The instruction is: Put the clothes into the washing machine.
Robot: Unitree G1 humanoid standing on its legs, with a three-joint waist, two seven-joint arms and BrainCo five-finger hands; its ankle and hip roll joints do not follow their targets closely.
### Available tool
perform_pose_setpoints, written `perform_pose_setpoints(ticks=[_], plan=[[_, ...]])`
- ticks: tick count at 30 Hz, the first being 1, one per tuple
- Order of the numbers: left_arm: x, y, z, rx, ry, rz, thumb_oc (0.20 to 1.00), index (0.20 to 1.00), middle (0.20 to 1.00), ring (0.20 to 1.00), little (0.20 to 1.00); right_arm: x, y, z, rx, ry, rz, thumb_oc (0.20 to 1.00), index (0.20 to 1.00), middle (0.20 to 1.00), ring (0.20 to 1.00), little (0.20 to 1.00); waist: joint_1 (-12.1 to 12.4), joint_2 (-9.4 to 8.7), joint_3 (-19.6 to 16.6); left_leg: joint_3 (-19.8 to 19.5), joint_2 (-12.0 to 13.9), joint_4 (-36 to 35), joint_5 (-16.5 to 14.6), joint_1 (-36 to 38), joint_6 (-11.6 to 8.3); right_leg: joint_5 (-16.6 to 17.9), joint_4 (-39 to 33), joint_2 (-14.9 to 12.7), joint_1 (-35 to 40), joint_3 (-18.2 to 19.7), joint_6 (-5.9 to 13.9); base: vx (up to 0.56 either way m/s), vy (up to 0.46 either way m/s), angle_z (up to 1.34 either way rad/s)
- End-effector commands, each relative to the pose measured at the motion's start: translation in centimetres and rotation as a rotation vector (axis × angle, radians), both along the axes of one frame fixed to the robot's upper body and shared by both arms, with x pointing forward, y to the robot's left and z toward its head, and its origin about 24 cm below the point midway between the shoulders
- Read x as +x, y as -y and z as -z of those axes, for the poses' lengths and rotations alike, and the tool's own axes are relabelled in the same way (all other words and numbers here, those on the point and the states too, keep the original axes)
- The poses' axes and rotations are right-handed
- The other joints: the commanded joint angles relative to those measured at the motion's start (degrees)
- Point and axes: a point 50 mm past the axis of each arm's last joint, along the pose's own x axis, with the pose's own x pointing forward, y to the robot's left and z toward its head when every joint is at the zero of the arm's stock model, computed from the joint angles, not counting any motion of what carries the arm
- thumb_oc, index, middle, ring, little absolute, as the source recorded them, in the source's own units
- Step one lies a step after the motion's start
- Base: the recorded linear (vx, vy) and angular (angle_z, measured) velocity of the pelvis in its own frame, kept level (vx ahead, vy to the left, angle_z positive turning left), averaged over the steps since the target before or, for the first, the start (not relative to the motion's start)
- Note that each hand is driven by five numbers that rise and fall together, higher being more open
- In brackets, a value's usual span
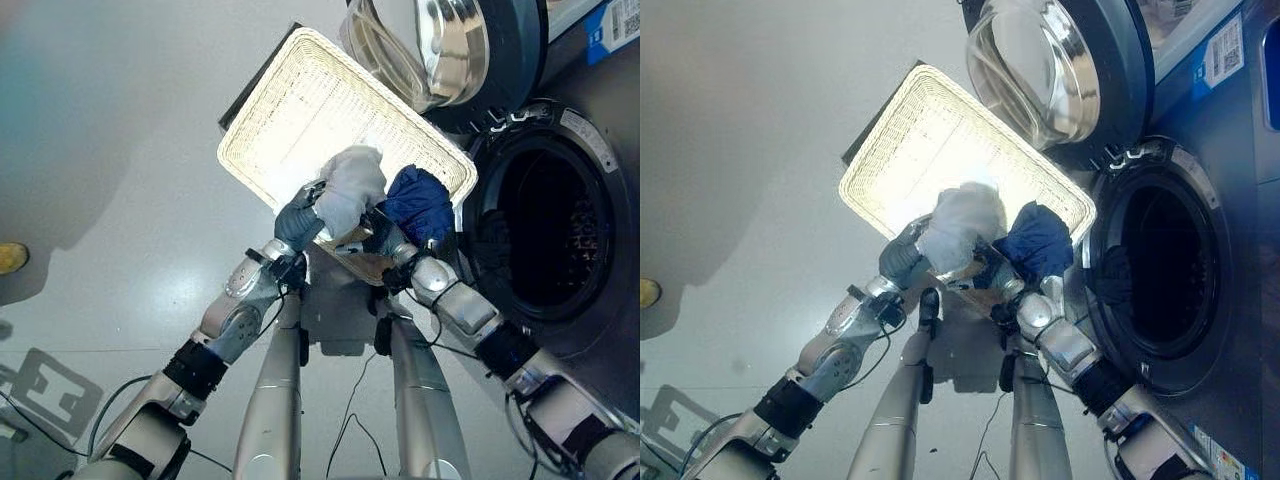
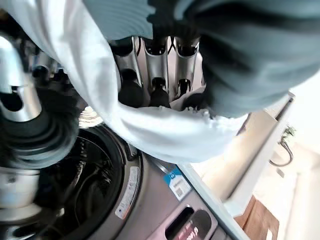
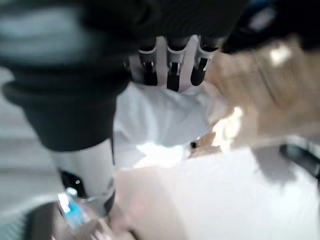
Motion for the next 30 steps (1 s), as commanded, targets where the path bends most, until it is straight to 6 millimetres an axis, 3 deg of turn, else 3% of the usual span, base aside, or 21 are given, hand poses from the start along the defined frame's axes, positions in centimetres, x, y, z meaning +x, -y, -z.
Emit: perform_pose_setpoints(ticks=[1, 11, 18, 21, 27, 30], plan=[[-1.7, 0.5, -3.3, -0.197, 0.165, 0.026, 0.2, 0.2, 0.2, 0.2, 0.2, -1.0, -0.5, -2.9, 0.177, 0.113, -0.04, 1.0, 1.0, 1.0, 1.0, 1.0, -0.95, 1.96, -0.85, 7.79, -5.33, 2.45, -5.44, 0.84, 3.07, 3.72, -10.21, 3.06, 4.13, -2.12, 2.61, 0.0, 0.035, -0.06], [-2.7, -2.1, -3.4, -0.298, 0.226, -0.138, 0.2, 0.2, 0.2, 0.2, 0.2, -3.4, 4.0, -1.1, 0.327, 0.193, 0.252, 1.0, 1.0, 1.0, 1.0, 1.0, -3.4, 1.17, -0.85, 9.58, -4.55, 1.44, -5.38, 1.67, 3.36, 4.69, -11.39, 3.42, 4.45, -0.59, 2.94, 0.0, 0.05, -0.08], [-3.0, -2.3, -3.8, -0.33, 0.244, -0.136, 0.2, 0.2, 0.2, 0.2, 0.2, -3.9, 5.3, -1.0, 0.363, 0.244, 0.362, 1.0, 1.0, 1.0, 1.0, 1.0, -4.09, 1.12, -0.85, 10.27, -4.39, 0.77, -5.5, 2.47, 3.72, 5.12, -11.98, 3.57, 4.85, 0.1, 3.25, 0.0, 0.015, -0.11], [-3.1, -2.3, -4.0, -0.347, 0.252, -0.116, 0.2, 0.2, 0.2, 0.2, 0.2, -4.0, 5.3, -1.1, 0.314, 0.286, 0.395, 1.0, 1.0, 1.0, 1.0, 1.0, -4.11, 1.26, -0.85, 10.3, -4.46, 0.77, -5.59, 2.59, 3.77, 5.13, -12.03, 3.5, 4.91, 0.23, 3.26, 0.0, 0.0, 0.0], [-3.4, -1.0, -5.0, -0.403, 0.248, 0.066, 0.2, 0.2, 0.2, 0.2, 0.2, -3.0, 4.5, -3.1, -0.074, 0.548, 0.413, 1.0, 1.0, 1.0, 1.0, 1.0, -3.49, 2.1, -0.85, 9.8, -4.73, 0.72, -5.8, 2.79, 3.83, 5.15, -12.23, 2.97, 5.15, 0.07, 3.35, -0.01, -0.011, -0.01], [-3.6, -0.4, -5.2, -0.403, 0.237, 0.135, 0.2, 0.2, 0.2, 0.2, 0.2, -2.3, 4.4, -3.8, -0.155, 0.6, 0.395, 1.0, 1.0, 1.0, 1.0, 1.0, -2.96, 2.42, -0.85, 9.31, -4.88, 0.91, -5.87, 2.79, 3.81, 5.05, -12.14, 2.73, 5.35, -0.18, 3.38, -0.01, -0.047, 0.02]])
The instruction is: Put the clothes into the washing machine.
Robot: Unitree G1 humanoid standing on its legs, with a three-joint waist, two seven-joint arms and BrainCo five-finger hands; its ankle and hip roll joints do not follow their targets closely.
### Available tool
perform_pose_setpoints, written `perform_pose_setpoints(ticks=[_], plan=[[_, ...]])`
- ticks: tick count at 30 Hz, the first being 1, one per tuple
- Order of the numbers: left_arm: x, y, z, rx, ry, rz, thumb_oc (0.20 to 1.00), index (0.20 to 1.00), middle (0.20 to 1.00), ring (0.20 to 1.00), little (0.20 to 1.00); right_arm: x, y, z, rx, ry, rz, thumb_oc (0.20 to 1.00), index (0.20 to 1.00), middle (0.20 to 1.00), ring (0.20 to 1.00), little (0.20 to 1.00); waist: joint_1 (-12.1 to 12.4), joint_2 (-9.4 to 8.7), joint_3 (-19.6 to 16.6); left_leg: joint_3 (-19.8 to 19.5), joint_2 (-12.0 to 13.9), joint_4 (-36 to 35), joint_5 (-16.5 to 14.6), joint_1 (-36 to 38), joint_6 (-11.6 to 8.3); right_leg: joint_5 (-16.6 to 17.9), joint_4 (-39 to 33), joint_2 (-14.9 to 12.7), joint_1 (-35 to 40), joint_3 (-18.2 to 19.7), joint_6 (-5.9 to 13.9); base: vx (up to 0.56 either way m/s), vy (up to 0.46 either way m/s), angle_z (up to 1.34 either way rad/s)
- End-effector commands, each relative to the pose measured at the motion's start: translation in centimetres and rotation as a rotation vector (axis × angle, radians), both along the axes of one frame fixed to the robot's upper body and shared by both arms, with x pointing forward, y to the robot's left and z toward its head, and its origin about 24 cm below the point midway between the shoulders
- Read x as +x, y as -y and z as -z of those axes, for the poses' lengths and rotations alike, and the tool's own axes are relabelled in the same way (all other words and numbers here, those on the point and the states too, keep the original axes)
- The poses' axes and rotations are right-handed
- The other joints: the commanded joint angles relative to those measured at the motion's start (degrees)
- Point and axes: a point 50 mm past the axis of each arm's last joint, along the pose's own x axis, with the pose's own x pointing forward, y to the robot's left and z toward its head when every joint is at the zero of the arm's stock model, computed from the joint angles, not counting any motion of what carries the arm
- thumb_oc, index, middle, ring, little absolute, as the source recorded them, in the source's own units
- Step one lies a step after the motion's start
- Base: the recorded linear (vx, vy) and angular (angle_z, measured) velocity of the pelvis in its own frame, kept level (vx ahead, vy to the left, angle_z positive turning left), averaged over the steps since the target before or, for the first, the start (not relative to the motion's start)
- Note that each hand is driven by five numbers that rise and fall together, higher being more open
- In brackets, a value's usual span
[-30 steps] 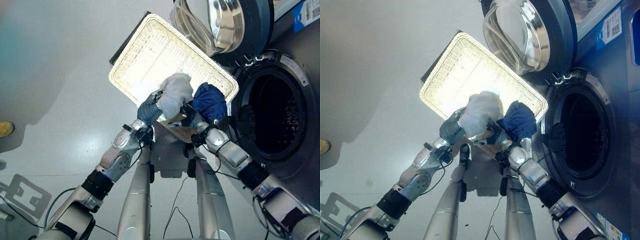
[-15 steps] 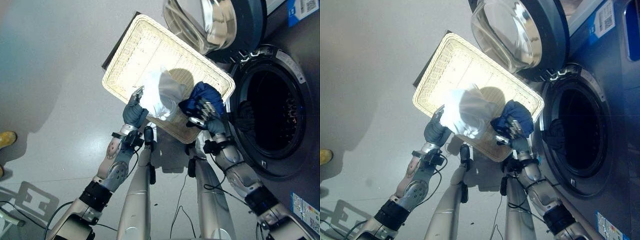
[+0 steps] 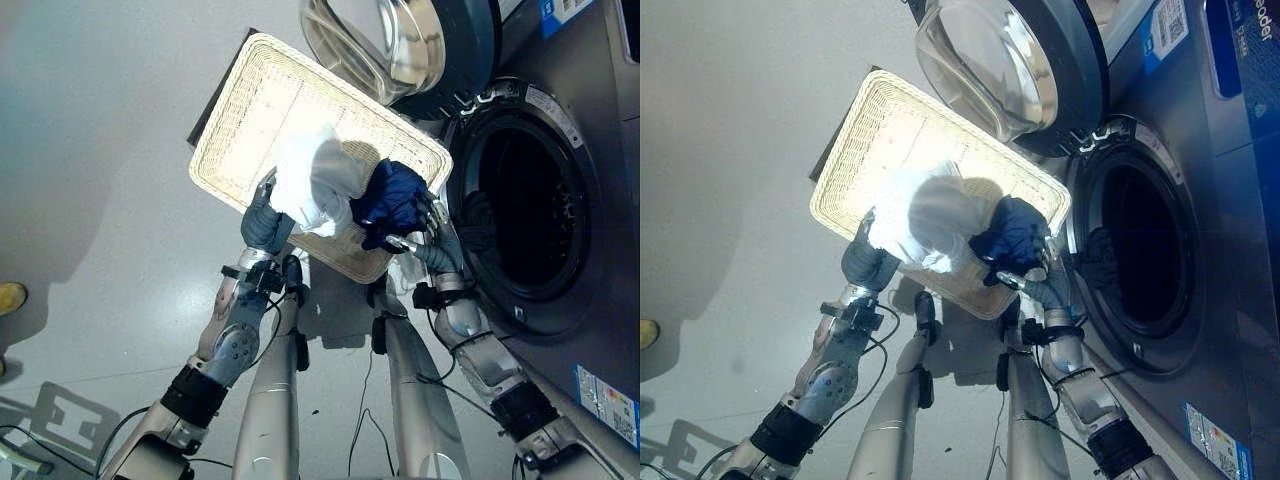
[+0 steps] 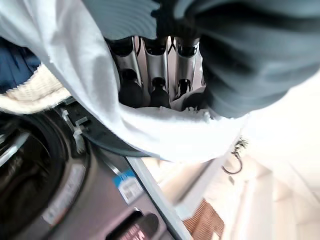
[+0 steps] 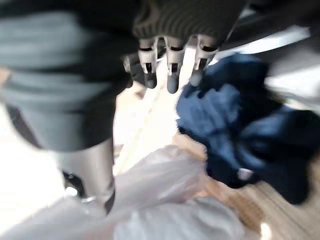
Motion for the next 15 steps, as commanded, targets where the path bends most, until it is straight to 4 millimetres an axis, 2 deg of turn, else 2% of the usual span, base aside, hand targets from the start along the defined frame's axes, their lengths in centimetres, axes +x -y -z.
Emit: perform_pose_setpoints(ticks=[1, 5, 13, 15], plan=[[-1.8, 1.6, -3.2, -0.06, 0.179, 0.169, 0.2, 0.2, 0.2, 0.2, 0.2, 0.0, -0.2, -1.9, -0.122, 0.127, -0.006, 1.0, 1.0, 1.0, 1.0, 1.0, 0.04, 2.54, -0.87, 2.07, -6.29, 3.59, -6.62, 0.44, 2.38, 3.02, -8.8, 1.48, 4.49, -3.11, 2.9, -0.01, -0.066, 0.03], [-2.2, 2.9, -3.3, -0.047, 0.179, 0.28, 0.2, 0.2, 0.2, 0.2, 0.2, 1.0, -1.2, -3.2, -0.244, 0.159, -0.048, 1.0, 1.0, 1.0, 1.0, 1.0, 1.03, 2.96, -0.87, 1.07, -6.83, 4.05, -6.73, 0.26, 2.3, 2.9, -8.63, 1.05, 4.61, -3.84, 2.95, -0.01, -0.052, 0.03], [-2.4, 3.7, -3.5, -0.017, 0.176, 0.34, 0.2, 0.2, 0.2, 0.2, 0.2, 1.7, -3.0, -3.5, -0.356, 0.102, -0.166, 1.0, 1.0, 1.0, 1.0, 1.0, 2.1, 3.13, -0.87, 0.41, -7.07, 4.01, -6.68, 0.35, 2.22, 2.53, -8.6, 0.75, 5.07, -5.03, 2.84, -0.01, -0.035, 0.1], [-2.4, 3.9, -3.4, 0.006, 0.16, 0.343, 0.2, 0.2, 0.2, 0.2, 0.2, 1.6, -4.2, -3.1, -0.353, 0.002, -0.296, 1.0, 1.0, 1.0, 1.0, 1.0, 2.39, 3.0, -0.87, 0.09, -7.28, 4.13, -6.57, 0.19, 2.2, 2.56, -8.69, 0.73, 5.07, -5.38, 2.73, 0.0, -0.036, 0.14]])
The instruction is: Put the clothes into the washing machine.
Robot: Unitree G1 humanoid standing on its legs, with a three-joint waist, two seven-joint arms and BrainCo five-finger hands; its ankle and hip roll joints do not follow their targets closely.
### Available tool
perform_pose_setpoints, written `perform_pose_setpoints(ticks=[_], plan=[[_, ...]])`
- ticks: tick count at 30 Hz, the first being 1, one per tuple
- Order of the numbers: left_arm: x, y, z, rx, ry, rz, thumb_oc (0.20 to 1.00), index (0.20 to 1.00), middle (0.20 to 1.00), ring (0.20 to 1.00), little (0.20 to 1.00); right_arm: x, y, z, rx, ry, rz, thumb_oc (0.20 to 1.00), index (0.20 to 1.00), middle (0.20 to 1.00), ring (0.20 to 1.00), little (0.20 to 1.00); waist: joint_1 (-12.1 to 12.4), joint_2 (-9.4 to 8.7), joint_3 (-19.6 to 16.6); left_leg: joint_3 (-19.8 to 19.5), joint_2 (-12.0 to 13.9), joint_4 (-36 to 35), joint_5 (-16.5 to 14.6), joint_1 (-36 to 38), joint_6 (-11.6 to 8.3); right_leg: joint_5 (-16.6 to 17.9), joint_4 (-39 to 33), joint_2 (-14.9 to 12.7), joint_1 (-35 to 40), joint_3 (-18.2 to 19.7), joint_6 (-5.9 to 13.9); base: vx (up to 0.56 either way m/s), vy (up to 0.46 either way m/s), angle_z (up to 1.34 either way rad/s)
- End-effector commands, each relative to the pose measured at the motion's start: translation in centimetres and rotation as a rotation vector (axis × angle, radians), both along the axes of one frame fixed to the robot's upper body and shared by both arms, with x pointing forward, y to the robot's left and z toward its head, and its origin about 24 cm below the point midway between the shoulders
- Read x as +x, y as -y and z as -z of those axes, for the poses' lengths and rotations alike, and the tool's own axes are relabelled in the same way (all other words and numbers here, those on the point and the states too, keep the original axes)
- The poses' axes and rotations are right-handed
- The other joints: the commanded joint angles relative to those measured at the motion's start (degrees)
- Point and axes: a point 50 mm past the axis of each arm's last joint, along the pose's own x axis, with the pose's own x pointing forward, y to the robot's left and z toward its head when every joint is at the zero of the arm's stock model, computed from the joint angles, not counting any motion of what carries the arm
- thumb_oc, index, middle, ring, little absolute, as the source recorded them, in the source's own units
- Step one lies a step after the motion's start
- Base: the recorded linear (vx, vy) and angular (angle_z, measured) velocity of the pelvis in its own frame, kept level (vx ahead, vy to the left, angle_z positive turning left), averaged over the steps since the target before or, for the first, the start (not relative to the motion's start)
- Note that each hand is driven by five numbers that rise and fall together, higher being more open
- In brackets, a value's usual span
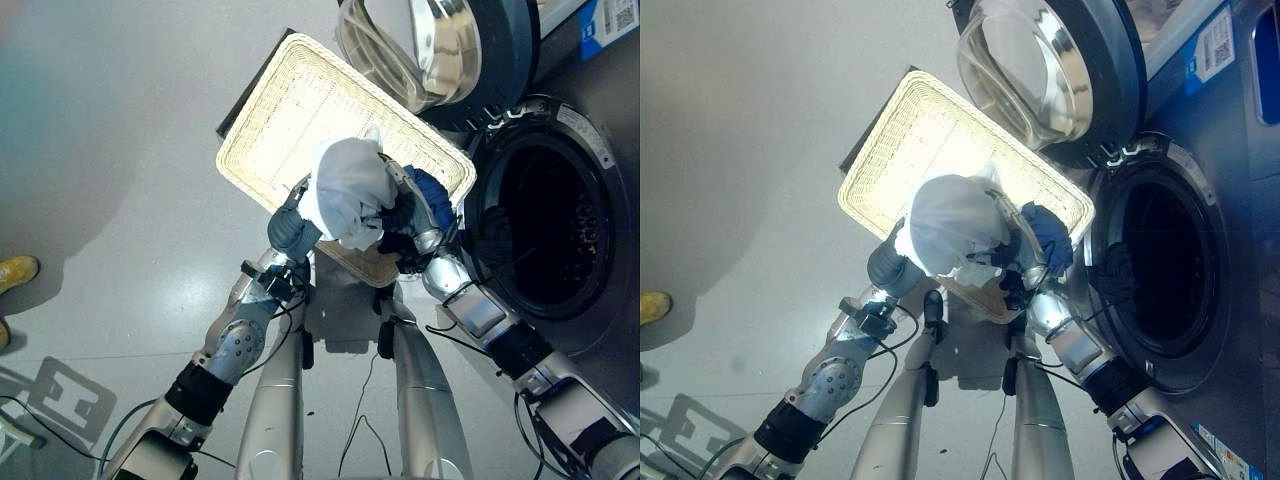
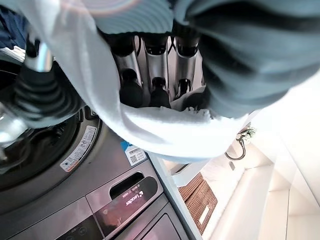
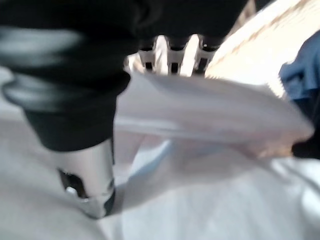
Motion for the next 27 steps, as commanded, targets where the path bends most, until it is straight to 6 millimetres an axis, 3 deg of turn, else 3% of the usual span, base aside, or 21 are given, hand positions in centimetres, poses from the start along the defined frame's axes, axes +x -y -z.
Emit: perform_pose_setpoints(ticks=[1, 2, 5, 7, 9, 10, 11, 15, 27], plan=[[-2.1, 1.6, -3.5, -0.079, 0.162, 0.139, 0.2, 0.2, 0.2, 0.2, 0.2, -0.9, -1.4, -0.1, -0.012, -0.104, -0.168, 1.0, 1.0, 1.0, 1.0, 1.0, -0.5, 2.3, -0.89, 2.52, -6.7, 4.03, -7.14, -0.19, 2.29, 3.38, -10.09, 1.69, 3.91, -3.1, 2.76, 0.0, -0.034, 0.16], [-2.0, 1.6, -3.3, -0.071, 0.149, 0.138, 0.2, 0.2, 0.2, 0.2, 0.2, -1.2, -2.3, 0.4, -0.008, -0.197, -0.254, 1.0, 1.0, 1.0, 1.0, 1.0, -0.4, 2.17, -0.89, 2.49, -6.68, 4.02, -7.05, -0.35, 2.3, 3.45, -10.2, 1.65, 3.78, -3.28, 2.73, 0.0, -0.026, 0.12], [-2.0, 1.6, -3.1, -0.061, 0.147, 0.133, 0.2, 0.2, 0.2, 0.2, 0.2, -1.5, -2.8, 0.8, -0.015, -0.259, -0.31, 1.0, 1.0, 1.0, 1.0, 1.0, -0.35, 2.04, -0.89, 2.47, -6.73, 4.13, -7.0, -0.6, 2.3, 3.5, -10.27, 1.66, 3.59, -3.35, 2.7, 0.0, -0.01, 0.02], [-2.0, 1.5, -3.0, -0.043, 0.144, 0.132, 0.2, 0.2, 0.2, 0.2, 0.2, -2.0, -3.8, 1.9, -0.022, -0.441, -0.433, 1.0, 1.0, 1.0, 1.0, 1.0, -0.2, 1.86, -0.89, 2.44, -6.72, 4.05, -6.66, -0.9, 2.31, 3.76, -10.5, 1.69, 3.36, -3.52, 2.65, 0.0, -0.015, 0.01], [-2.0, 1.5, -2.9, -0.035, 0.145, 0.134, 0.2, 0.2, 0.2, 0.2, 0.2, -2.3, -4.2, 2.4, -0.027, -0.518, -0.487, 1.0, 1.0, 1.0, 1.0, 1.0, -0.08, 1.8, -0.89, 2.46, -6.67, 3.98, -6.58, -0.95, 2.34, 3.82, -10.61, 1.71, 3.31, -3.61, 2.66, 0.0, -0.017, 0.0], [-2.0, 1.5, -2.8, -0.024, 0.148, 0.134, 0.2, 0.2, 0.2, 0.2, 0.2, -2.8, -4.6, 3.4, -0.013, -0.65, -0.58, 1.0, 1.0, 1.0, 1.0, 1.0, 0.07, 1.68, -0.89, 2.47, -6.64, 3.9, -6.47, -1.05, 2.36, 3.95, -10.83, 1.7, 3.27, -3.82, 2.66, 0.0, 0.0, 0.0], [-2.0, 1.5, -2.8, -0.024, 0.148, 0.134, 0.2, 0.2, 0.2, 0.2, 0.2, -2.8, -4.6, 3.4, -0.013, -0.65, -0.58, 1.0, 1.0, 1.0, 1.0, 1.0, 0.07, 1.68, -0.89, 2.47, -6.64, 3.9, -6.47, -1.05, 2.36, 3.95, -10.83, 1.7, 3.27, -3.82, 2.66, 0.0, -0.042, 0.02], [-1.9, 1.7, -2.7, -0.004, 0.143, 0.147, 0.2, 0.2, 0.2, 0.2, 0.2, -3.8, -5.5, 4.7, 0.092, -0.9, -0.775, 1.0, 1.0, 1.0, 1.0, 1.0, 0.39, 1.52, -0.89, 2.39, -6.58, 4.11, -6.2, -1.52, 2.42, 4.39, -11.02, 1.72, 2.88, -4.12, 2.62, 0.0, -0.019, 0.02], [-1.9, 2.2, -1.1, -0.06, 0.025, 0.204, 0.2, 0.2, 0.2, 0.2, 0.2, -5.4, -6.9, 4.0, 0.554, -0.965, -1.134, 1.0, 1.0, 1.0, 1.0, 1.0, -0.08, 1.87, -0.89, 2.35, -6.95, 3.31, -5.83, -2.12, 2.53, 6.44, -13.32, 1.73, 2.2, -3.32, 3.2, 0.0, 0.0, 0.0]])
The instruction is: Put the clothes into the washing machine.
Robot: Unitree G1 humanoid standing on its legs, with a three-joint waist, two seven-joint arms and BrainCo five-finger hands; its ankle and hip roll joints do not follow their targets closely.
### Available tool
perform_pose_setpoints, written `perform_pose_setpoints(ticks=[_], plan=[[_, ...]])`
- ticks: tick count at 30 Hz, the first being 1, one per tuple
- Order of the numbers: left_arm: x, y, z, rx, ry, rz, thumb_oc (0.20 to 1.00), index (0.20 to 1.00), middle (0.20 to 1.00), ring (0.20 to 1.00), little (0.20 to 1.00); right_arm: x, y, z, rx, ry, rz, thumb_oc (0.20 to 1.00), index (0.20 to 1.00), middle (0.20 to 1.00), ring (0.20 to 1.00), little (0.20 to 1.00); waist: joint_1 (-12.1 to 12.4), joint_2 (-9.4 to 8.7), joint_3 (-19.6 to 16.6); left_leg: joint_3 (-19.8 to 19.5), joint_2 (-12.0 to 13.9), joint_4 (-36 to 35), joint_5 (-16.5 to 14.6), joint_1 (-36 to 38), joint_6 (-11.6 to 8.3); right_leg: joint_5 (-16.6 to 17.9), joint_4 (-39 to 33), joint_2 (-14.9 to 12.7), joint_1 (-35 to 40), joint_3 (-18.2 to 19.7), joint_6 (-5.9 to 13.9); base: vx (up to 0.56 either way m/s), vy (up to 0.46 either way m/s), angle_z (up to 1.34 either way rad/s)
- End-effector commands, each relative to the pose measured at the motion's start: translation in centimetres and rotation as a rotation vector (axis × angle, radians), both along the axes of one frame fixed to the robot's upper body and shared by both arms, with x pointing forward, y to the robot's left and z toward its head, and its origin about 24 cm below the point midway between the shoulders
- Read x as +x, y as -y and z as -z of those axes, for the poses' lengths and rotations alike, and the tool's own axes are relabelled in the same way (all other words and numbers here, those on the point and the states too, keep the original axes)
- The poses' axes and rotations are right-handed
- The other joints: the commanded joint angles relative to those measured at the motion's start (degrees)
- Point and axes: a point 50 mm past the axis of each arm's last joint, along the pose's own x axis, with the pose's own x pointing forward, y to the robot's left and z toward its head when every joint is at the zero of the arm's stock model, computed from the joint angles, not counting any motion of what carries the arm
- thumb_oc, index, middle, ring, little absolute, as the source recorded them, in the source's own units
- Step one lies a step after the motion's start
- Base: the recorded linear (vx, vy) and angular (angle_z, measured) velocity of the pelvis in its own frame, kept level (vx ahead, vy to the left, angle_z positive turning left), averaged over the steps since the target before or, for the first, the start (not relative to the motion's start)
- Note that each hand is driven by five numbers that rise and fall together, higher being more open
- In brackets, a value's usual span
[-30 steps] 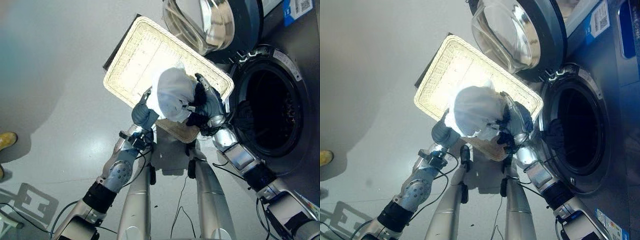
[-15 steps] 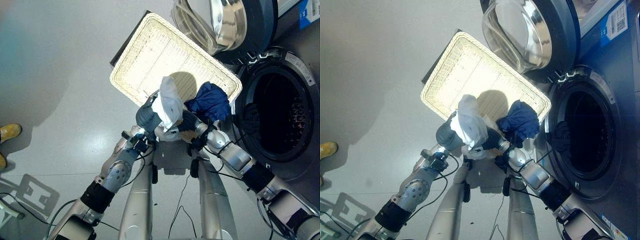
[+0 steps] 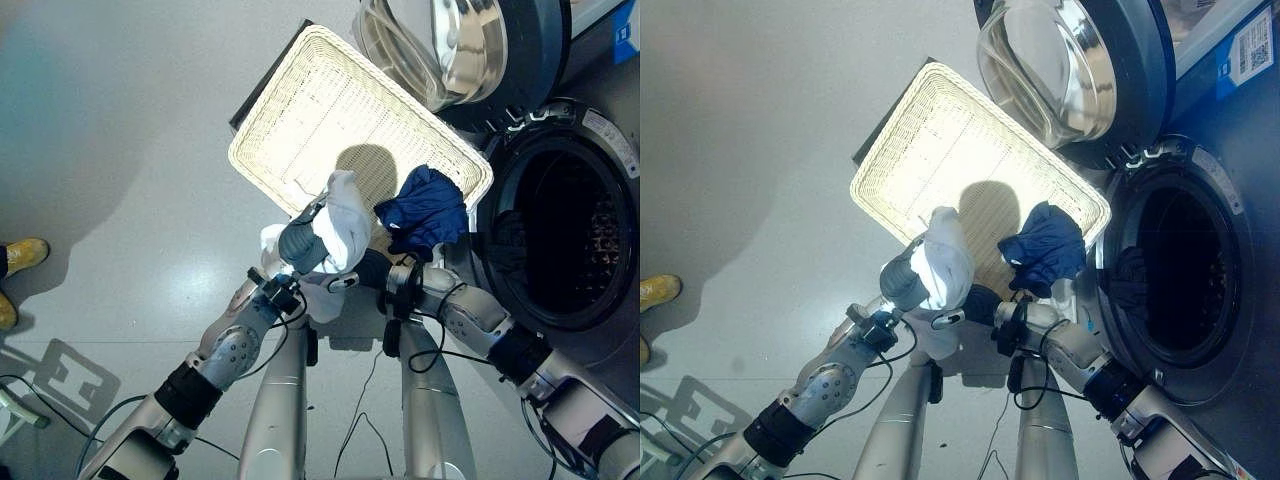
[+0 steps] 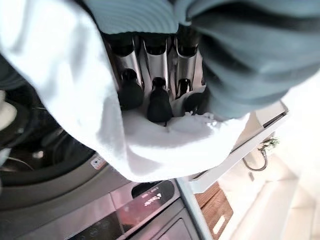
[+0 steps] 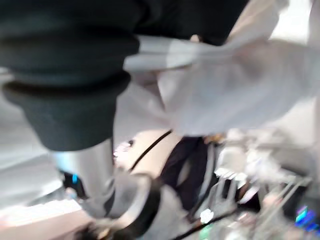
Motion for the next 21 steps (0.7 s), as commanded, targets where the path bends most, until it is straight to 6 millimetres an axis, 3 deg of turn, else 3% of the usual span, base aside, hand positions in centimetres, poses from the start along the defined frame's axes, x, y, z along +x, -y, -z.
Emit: perform_pose_setpoints(ticks=[1, 2, 3, 8, 17, 21], plan=[[-1.4, 1.7, -2.4, -0.137, 0.093, 0.116, 0.2, 0.2, 0.2, 0.2, 0.2, -1.9, -3.0, -1.5, 0.241, -0.022, -0.17, 0.602, 0.602, 0.602, 0.602, 0.602, -1.5, 1.5, -0.96, 3.08, -6.68, 3.88, -6.07, -1.13, 2.73, 7.7, -14.6, 2.31, 3.55, -2.21, 3.39, 0.0, 0.0, 0.0], [-1.4, 1.7, -2.4, -0.137, 0.093, 0.116, 0.2, 0.2, 0.2, 0.2, 0.2, -1.9, -3.0, -1.5, 0.241, -0.022, -0.17, 0.602, 0.602, 0.602, 0.602, 0.602, -1.5, 1.5, -0.96, 3.08, -6.68, 3.88, -6.07, -1.13, 2.73, 7.7, -14.6, 2.31, 3.55, -2.21, 3.39, 0.0, 0.012, -0.03], [-1.5, 1.9, -1.8, -0.162, 0.059, 0.142, 0.2, 0.2, 0.2, 0.2, 0.2, -2.1, -3.1, -1.2, 0.299, -0.068, -0.178, 0.2, 0.2, 0.2, 0.2, 0.2, -1.55, 1.74, -0.96, 3.12, -6.82, 3.64, -5.94, -1.33, 2.69, 8.2, -15.32, 2.12, 3.39, -2.06, 3.48, 0.0, 0.0, 0.0], [-1.7, 1.9, -1.0, -0.18, 0.038, 0.139, 0.2, 0.2, 0.2, 0.2, 0.2, -2.2, -3.3, -0.3, 0.291, -0.082, -0.16, 0.2, 0.2, 0.2, 0.2, 0.2, -1.62, 2.07, -0.96, 3.52, -6.91, 2.81, -5.68, -1.5, 2.57, 9.19, -16.88, 1.77, 3.26, -2.23, 3.74, 0.0, 0.0, 0.0], [-1.3, 1.2, -0.2, -0.207, 0.014, 0.097, 0.2, 0.2, 0.2, 0.2, 0.2, -1.5, -1.9, 1.2, 0.282, -0.175, -0.058, 0.2, 0.2, 0.2, 0.2, 0.2, -1.92, 2.03, -0.96, 3.93, -6.87, 3.07, -5.62, -1.56, 2.52, 9.26, -16.84, 1.77, 3.36, -2.11, 3.67, 0.0, 0.0, 0.0], [-1.3, 0.9, 0.0, -0.143, 0.041, 0.03, 0.2, 0.2, 0.2, 0.2, 0.2, -1.6, -1.2, 2.0, 0.28, -0.209, -0.027, 0.2, 0.2, 0.2, 0.2, 0.2, -2.13, 1.92, -0.96, 3.68, -7.01, 4.36, -6.03, -1.81, 2.67, 8.61, -15.48, 1.95, 3.22, -1.83, 3.46, 0.0, 0.0, 0.0]])
